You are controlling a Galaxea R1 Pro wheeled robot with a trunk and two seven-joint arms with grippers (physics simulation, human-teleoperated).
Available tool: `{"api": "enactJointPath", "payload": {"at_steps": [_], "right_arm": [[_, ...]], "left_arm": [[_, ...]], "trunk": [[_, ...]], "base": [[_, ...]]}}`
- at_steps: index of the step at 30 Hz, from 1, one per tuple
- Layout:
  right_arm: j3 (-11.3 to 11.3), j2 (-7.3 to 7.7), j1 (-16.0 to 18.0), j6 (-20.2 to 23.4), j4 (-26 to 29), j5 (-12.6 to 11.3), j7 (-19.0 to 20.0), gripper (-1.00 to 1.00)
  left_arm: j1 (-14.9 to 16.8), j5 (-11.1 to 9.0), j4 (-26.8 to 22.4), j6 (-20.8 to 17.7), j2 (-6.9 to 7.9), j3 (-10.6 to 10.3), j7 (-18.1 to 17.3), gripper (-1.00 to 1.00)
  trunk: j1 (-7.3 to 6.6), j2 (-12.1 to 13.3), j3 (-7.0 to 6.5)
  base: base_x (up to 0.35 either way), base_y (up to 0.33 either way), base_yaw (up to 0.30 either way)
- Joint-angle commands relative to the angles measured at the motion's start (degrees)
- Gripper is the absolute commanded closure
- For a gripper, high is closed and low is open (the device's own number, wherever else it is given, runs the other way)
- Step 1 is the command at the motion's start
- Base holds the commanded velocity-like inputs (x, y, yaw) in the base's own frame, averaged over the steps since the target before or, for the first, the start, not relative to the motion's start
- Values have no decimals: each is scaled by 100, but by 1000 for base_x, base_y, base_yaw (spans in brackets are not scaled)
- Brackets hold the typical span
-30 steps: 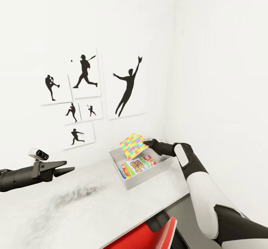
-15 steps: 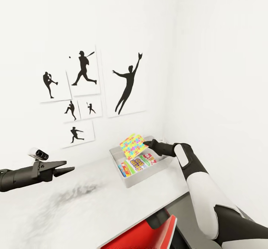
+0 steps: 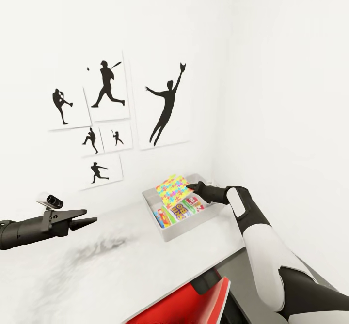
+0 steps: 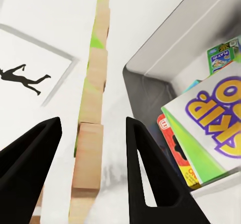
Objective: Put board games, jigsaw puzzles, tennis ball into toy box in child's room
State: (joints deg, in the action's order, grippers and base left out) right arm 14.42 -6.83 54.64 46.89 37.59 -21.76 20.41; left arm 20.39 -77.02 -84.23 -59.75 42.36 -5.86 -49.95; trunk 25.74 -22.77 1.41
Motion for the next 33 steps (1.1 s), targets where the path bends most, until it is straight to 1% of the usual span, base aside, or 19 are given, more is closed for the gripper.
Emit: {"api": "enactJointPath", "payload": {"at_steps": [1,6,17,27,33], "right_arm": [[37,-9,8,36,3,30,21,100],[19,-11,11,22,9,74,-11,100],[17,-12,27,13,39,92,-16,100],[10,-15,203,13,55,101,-20,100],[-1,-20,227,11,55,113,-15,100]], "left_arm": [[8,-6,4,-17,6,-12,-22,-100],[8,-6,3,-19,5,-19,-18,-100],[8,-6,6,-19,3,-20,-17,-100],[8,-6,6,-19,3,-26,-15,-100],[8,-6,4,-18,4,-29,-15,-100]], "trunk": [[4,-15,24],[4,-15,71],[4,-15,174],[4,-15,268],[4,-15,325]], "base": [[0,0,0],[0,0,0],[0,0,0],[0,0,0],[0,0,0]]}}
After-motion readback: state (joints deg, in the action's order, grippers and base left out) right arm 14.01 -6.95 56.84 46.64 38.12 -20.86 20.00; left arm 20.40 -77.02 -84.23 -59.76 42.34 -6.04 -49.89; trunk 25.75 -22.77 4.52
